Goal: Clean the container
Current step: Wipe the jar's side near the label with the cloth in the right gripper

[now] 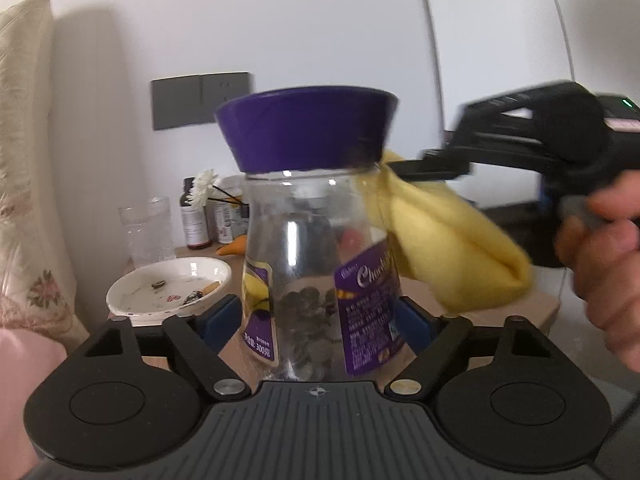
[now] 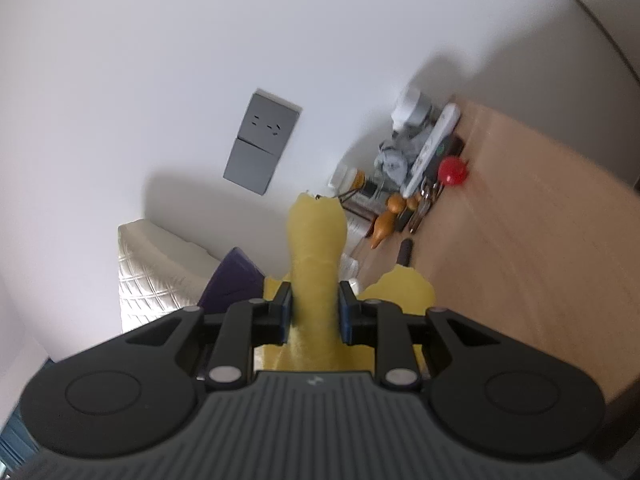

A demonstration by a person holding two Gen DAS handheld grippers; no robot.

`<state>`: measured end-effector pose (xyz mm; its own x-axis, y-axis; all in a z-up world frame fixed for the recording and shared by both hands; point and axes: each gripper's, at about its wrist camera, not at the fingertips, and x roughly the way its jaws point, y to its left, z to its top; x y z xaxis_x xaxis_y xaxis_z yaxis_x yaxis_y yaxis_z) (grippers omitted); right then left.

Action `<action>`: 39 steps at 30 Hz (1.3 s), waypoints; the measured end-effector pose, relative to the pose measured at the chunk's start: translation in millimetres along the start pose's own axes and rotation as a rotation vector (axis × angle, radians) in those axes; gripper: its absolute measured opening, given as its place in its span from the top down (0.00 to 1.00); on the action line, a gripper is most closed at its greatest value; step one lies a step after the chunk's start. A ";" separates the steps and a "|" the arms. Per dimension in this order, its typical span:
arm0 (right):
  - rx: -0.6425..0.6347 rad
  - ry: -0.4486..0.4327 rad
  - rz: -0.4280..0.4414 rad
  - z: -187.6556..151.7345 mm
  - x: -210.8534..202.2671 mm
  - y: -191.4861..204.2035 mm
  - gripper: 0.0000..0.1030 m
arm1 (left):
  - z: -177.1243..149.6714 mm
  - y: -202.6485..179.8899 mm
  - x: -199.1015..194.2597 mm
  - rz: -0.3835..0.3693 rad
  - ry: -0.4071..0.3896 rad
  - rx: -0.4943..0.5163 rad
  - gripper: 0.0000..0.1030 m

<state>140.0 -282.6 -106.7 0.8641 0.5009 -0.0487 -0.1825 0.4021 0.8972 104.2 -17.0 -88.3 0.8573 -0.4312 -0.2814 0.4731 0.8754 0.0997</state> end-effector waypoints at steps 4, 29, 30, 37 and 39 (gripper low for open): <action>-0.014 -0.010 -0.043 -8.3 8.0 -2.0 0.76 | -3.8 -0.5 -2.1 -0.010 -0.011 -0.005 0.20; 0.064 -0.035 -0.015 -18.8 -0.1 -6.9 0.76 | -2.8 -0.3 -2.3 0.000 0.001 -0.036 0.19; 0.071 -0.035 -0.023 -20.2 -0.9 -10.0 0.76 | -2.8 -0.4 -2.4 0.000 0.002 -0.036 0.19; 0.111 -0.033 -0.041 -23.3 -3.7 -17.1 0.75 | -2.9 -0.2 -2.6 0.001 0.006 -0.042 0.19; 0.097 -0.038 -0.010 -22.2 -4.7 -9.3 0.75 | -2.8 0.4 -2.4 0.000 0.006 -0.044 0.19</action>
<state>127.3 -271.6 -124.6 0.8830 0.4675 -0.0429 -0.1294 0.3302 0.9350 101.8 -15.0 -90.2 0.8558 -0.4301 -0.2875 0.4637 0.8841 0.0577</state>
